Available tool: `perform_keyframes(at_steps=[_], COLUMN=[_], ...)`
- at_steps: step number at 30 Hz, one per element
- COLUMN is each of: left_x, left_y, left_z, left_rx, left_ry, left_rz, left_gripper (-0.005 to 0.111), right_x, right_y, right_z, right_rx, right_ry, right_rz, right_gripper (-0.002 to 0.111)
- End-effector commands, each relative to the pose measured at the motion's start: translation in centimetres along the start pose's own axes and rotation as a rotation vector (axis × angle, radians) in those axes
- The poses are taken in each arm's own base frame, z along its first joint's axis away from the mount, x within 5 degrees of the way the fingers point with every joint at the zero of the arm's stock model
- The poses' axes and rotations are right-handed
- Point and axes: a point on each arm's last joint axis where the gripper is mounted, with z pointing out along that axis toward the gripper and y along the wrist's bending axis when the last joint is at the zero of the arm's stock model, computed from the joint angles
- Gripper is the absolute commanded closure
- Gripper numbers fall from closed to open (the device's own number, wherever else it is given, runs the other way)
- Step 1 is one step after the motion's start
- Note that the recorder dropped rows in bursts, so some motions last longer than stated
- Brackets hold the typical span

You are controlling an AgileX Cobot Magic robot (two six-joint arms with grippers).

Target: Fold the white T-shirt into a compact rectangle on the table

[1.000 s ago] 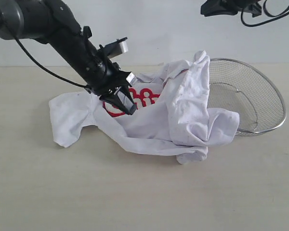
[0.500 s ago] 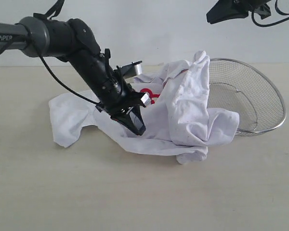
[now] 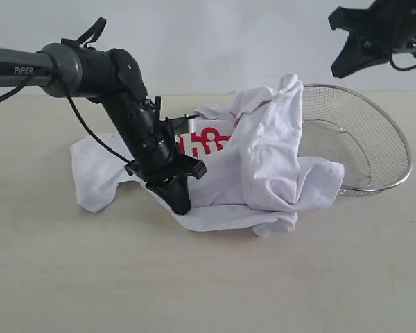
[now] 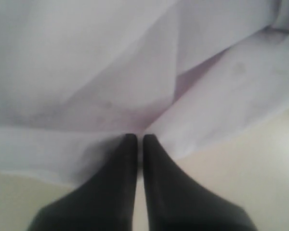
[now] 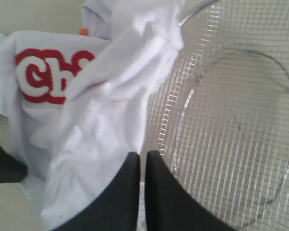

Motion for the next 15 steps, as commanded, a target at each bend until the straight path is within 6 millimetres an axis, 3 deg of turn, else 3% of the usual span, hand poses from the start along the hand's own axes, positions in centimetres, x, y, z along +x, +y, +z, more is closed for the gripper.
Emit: perform_keyframes(at_steps=[1,6,9,10,12,15], left_x=[0.6,0.7,0.7,0.7,0.7,0.7], left_y=[0.5,0.6,0.3,0.0,-0.5,-0.8], left_z=[0.0,-0.6,-1.3,-1.8,-2.7,-3.3], left_rx=[-0.084,-0.112,-0.123,-0.122,-0.126,-0.130], left_ry=[0.068,0.066,0.051,0.039,0.020,0.004], left_rz=[0.014,0.018,0.029,0.032,0.041,0.048], left_gripper=[0.102,0.102,0.102,0.102,0.102,0.102], right_x=[1.6,2.5,2.9,3.1,3.2,3.5], right_y=[-3.8,-7.6,-9.3,-10.1,-11.1,-12.1], right_z=[0.6,-0.4,-0.1,0.6,1.9,2.9], right_rx=[0.097,0.141,0.146,0.156,0.174,0.215], right_ry=[-0.012,-0.039,-0.041,-0.039,-0.040,-0.027], right_rz=[0.078,0.176,0.219,0.231,0.232,0.220], right_gripper=[0.108,0.105,0.085,0.066,0.040,0.045])
